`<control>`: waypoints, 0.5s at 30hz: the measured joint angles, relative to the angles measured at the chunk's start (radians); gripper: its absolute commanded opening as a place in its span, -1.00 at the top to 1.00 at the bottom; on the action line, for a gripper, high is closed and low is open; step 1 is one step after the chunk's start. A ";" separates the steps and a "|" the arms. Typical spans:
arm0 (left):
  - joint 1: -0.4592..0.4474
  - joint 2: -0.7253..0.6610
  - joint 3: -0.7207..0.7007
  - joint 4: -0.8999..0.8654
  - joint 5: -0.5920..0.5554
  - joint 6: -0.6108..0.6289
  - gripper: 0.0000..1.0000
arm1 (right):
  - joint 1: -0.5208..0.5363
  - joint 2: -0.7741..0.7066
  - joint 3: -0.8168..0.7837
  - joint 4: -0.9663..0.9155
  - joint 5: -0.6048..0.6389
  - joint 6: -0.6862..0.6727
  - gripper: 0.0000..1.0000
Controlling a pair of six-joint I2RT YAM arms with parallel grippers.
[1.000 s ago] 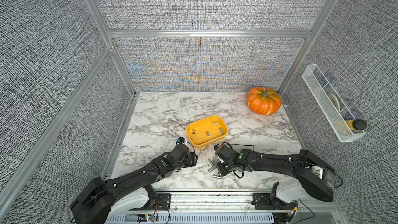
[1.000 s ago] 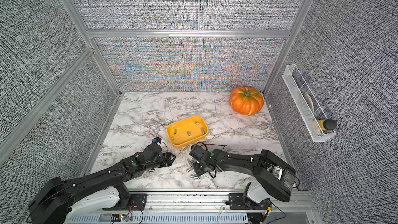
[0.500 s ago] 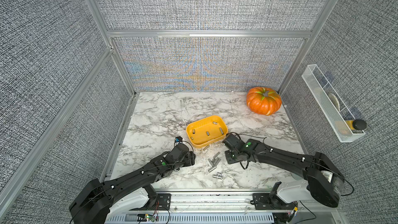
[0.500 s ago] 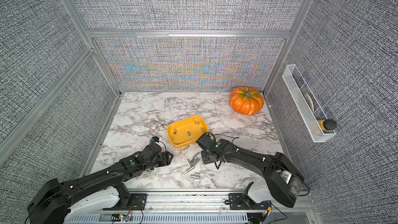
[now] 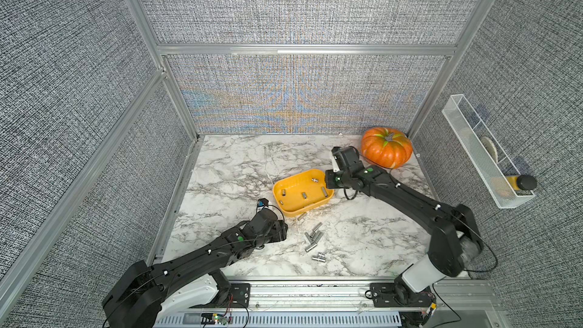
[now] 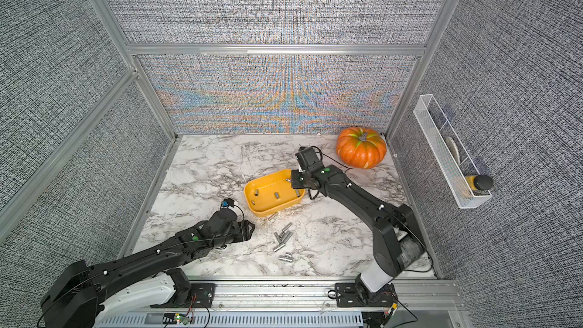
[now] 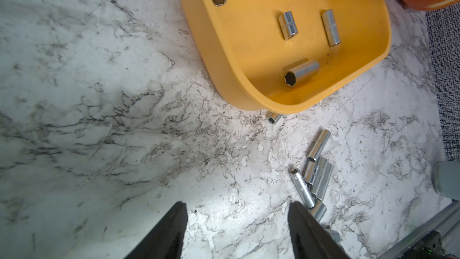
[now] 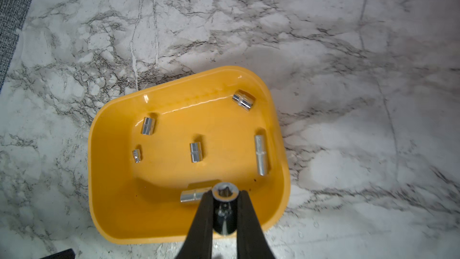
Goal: Put the socket on the desktop into the storage box
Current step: Place the socket head in the storage box.
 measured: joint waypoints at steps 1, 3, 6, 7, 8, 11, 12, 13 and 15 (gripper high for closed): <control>0.000 -0.002 0.000 0.001 0.000 0.000 -0.39 | 0.008 0.039 0.027 0.000 -0.002 -0.016 1.00; 0.000 -0.004 0.000 0.001 0.000 0.000 -0.39 | 0.013 0.117 0.083 -0.011 -0.002 -0.040 1.00; 0.000 -0.004 0.000 0.001 0.000 0.000 -0.39 | 0.013 0.209 0.140 -0.031 0.015 -0.060 1.00; 0.000 -0.004 0.000 0.001 0.000 0.000 -0.40 | 0.012 0.237 0.154 -0.042 0.021 -0.066 1.00; 0.000 -0.004 0.000 0.001 0.000 0.000 -0.39 | 0.013 0.259 0.163 -0.049 0.031 -0.071 1.00; 0.000 -0.004 0.000 0.001 0.000 0.000 -0.39 | 0.019 0.296 0.175 -0.068 0.037 -0.082 0.84; 0.000 -0.004 0.000 0.001 0.000 0.000 -0.40 | 0.021 0.302 0.176 -0.071 0.038 -0.086 0.78; 0.000 -0.004 0.000 0.001 0.000 0.000 -0.39 | 0.022 0.307 0.179 -0.075 0.040 -0.087 0.71; 0.000 -0.004 0.000 0.001 0.000 0.000 -0.40 | 0.025 0.313 0.180 -0.078 0.042 -0.091 0.56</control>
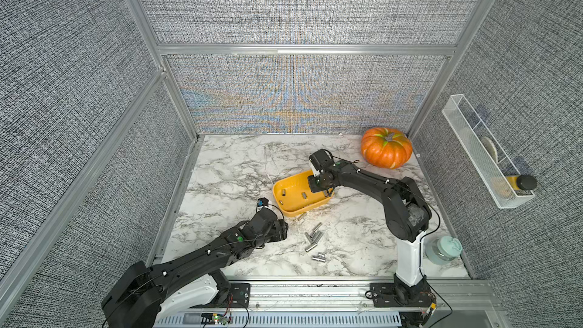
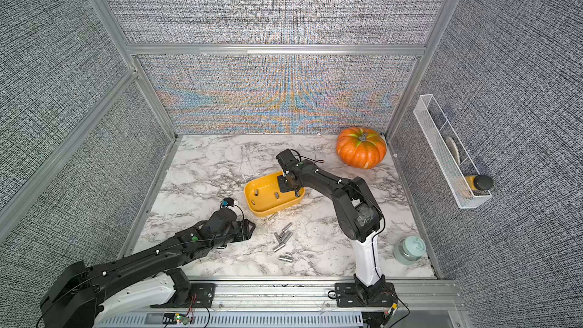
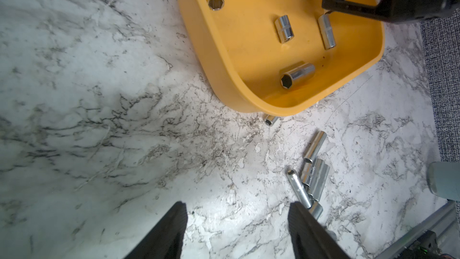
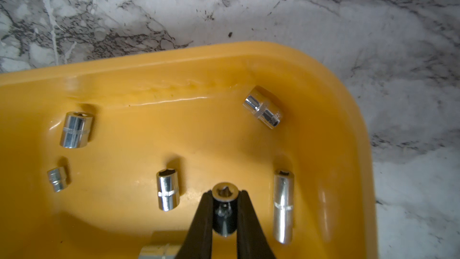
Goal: Put the socket on the desktop into the storage box
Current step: Place the socket head in the storage box.
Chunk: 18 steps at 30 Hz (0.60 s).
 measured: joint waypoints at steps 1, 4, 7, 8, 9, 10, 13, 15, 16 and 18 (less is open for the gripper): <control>0.000 0.000 0.000 0.000 0.000 0.000 -0.40 | 0.002 0.001 0.000 -0.001 0.002 -0.002 0.50; 0.000 0.001 0.000 0.000 0.000 0.000 -0.40 | 0.006 -0.003 0.000 -0.006 0.003 -0.010 0.29; 0.000 0.009 0.002 0.001 0.000 -0.001 -0.40 | 0.008 -0.024 -0.003 -0.006 0.006 -0.013 0.16; 0.000 0.013 0.003 0.000 0.000 -0.001 -0.40 | 0.008 -0.035 -0.007 -0.006 0.007 -0.013 0.14; 0.000 0.017 0.006 0.000 0.000 0.000 -0.40 | 0.009 -0.050 -0.014 -0.006 0.008 -0.013 0.14; 0.000 0.020 0.008 0.002 0.001 0.000 -0.40 | 0.009 -0.059 -0.019 -0.007 0.009 -0.013 0.14; 0.000 0.027 0.013 0.005 0.003 0.000 -0.40 | 0.023 -0.140 -0.075 -0.004 0.015 -0.017 0.13; 0.000 0.031 0.016 0.007 0.003 0.003 -0.40 | 0.044 -0.228 -0.142 0.008 0.010 -0.022 0.14; 0.000 0.032 0.016 0.007 0.003 0.004 -0.40 | 0.055 -0.274 -0.179 0.016 0.011 -0.024 0.13; 0.000 0.035 0.016 0.007 0.005 0.007 -0.40 | 0.082 -0.389 -0.271 0.026 0.003 -0.024 0.14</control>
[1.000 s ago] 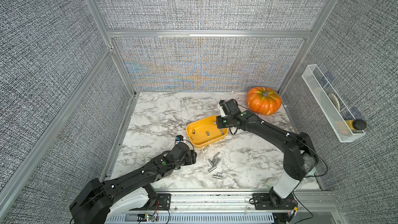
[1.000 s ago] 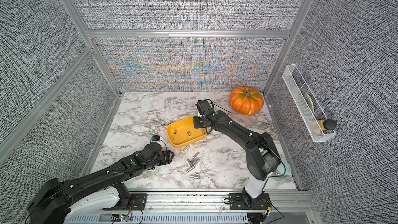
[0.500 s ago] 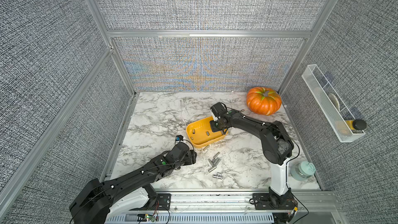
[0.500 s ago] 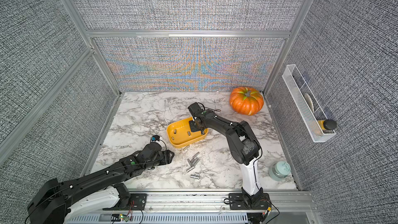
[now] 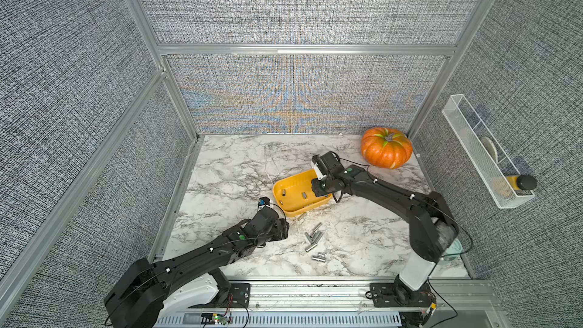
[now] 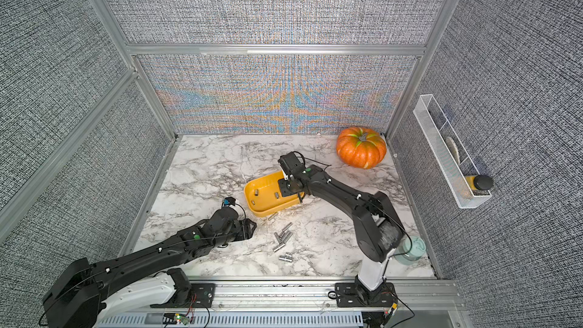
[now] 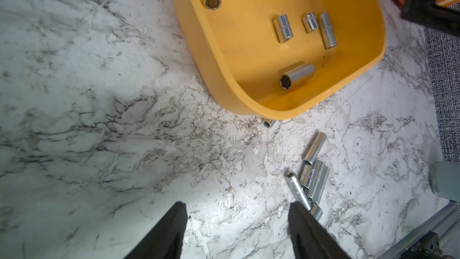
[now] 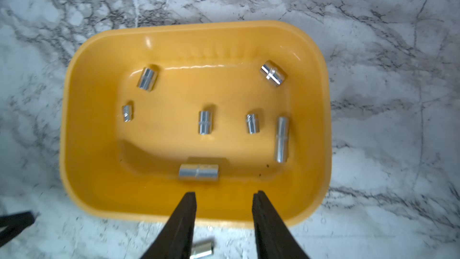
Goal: Put the socket on the desktop into the storage box
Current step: Place the socket head in the storage box, then pick up the socket head at the center of the board.
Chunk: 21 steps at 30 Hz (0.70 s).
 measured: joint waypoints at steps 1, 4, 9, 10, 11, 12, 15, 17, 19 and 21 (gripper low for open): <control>0.000 0.001 0.000 0.000 0.004 0.002 -0.40 | 0.014 -0.052 -0.043 0.005 -0.004 0.000 0.13; 0.000 0.005 0.000 0.001 0.006 0.014 -0.40 | 0.086 -0.219 -0.173 -0.011 0.006 0.009 0.13; 0.000 0.013 0.000 0.008 0.027 0.026 -0.40 | 0.215 -0.423 -0.333 -0.064 -0.009 0.050 0.14; 0.000 0.014 0.000 0.008 0.032 0.031 -0.40 | 0.243 -0.460 -0.369 -0.073 -0.007 0.069 0.14; 0.000 0.016 0.000 0.008 0.032 0.033 -0.40 | 0.275 -0.490 -0.402 -0.080 -0.013 0.089 0.14; 0.000 0.017 0.000 0.009 0.032 0.039 -0.40 | 0.299 -0.506 -0.426 -0.085 -0.020 0.098 0.14; 0.000 0.019 0.000 0.014 0.050 0.047 -0.40 | 0.359 -0.511 -0.490 -0.086 -0.034 0.133 0.15; 0.000 0.021 0.000 0.015 0.051 0.052 -0.40 | 0.390 -0.488 -0.512 -0.082 -0.031 0.145 0.15; 0.000 0.024 0.000 0.015 0.054 0.058 -0.40 | 0.413 -0.446 -0.515 -0.062 -0.036 0.153 0.18; 0.000 0.024 0.000 0.015 0.062 0.061 -0.40 | 0.419 -0.404 -0.513 -0.035 -0.034 0.159 0.20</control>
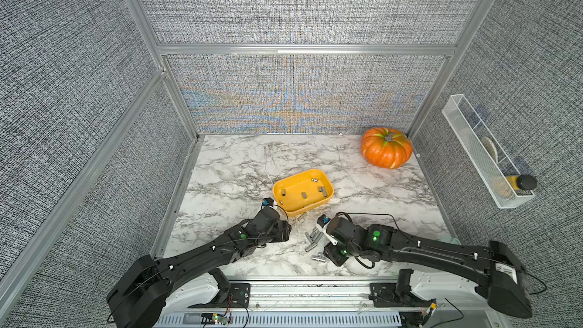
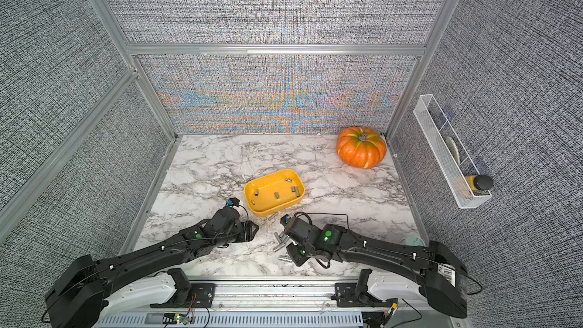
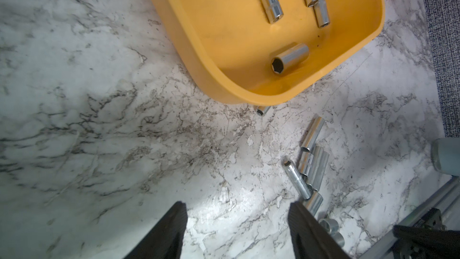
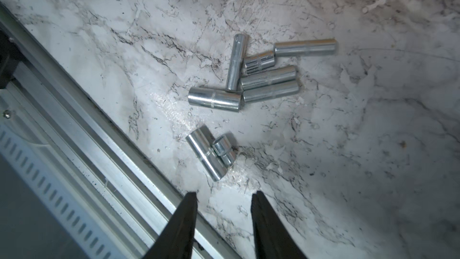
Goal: Put the socket on the desktop into the storage box
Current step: Pick up the socket head at the center of the board.
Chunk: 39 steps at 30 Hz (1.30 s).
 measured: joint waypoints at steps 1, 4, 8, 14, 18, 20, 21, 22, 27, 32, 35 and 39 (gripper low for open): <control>0.000 0.000 0.000 0.000 0.006 0.000 -0.39 | 0.004 0.018 -0.001 0.011 0.000 0.002 0.21; -0.001 0.000 0.000 0.000 0.011 0.003 -0.40 | 0.015 0.048 -0.013 0.042 -0.002 0.001 0.24; -0.003 -0.002 0.000 0.000 0.011 0.003 -0.40 | 0.018 0.059 -0.033 0.059 0.000 0.001 0.31; -0.005 0.001 0.000 0.000 0.012 0.003 -0.39 | 0.018 0.105 -0.034 0.095 0.014 0.000 0.33; -0.005 0.004 0.000 0.002 0.012 0.002 -0.39 | 0.018 0.134 -0.033 0.112 0.016 0.000 0.34; -0.005 0.005 0.000 0.002 0.012 0.002 -0.40 | 0.017 0.143 -0.033 0.122 0.016 0.000 0.35; -0.005 0.005 0.000 0.002 0.012 0.001 -0.39 | 0.017 0.147 -0.032 0.127 0.019 0.000 0.35; -0.005 0.005 0.000 0.003 0.012 -0.002 -0.39 | 0.016 0.150 -0.032 0.129 0.019 0.000 0.36; -0.005 0.005 -0.001 0.003 0.012 -0.005 -0.39 | 0.014 0.164 -0.032 0.135 0.023 0.000 0.39; -0.006 0.004 -0.001 0.003 0.012 -0.006 -0.39 | 0.013 0.168 -0.032 0.142 0.023 0.000 0.40; -0.006 0.004 -0.001 0.003 0.012 -0.010 -0.39 | 0.013 0.175 -0.033 0.145 0.023 0.000 0.41; -0.006 0.006 -0.002 0.004 0.012 -0.013 -0.39 | 0.013 0.188 -0.033 0.145 0.027 0.000 0.41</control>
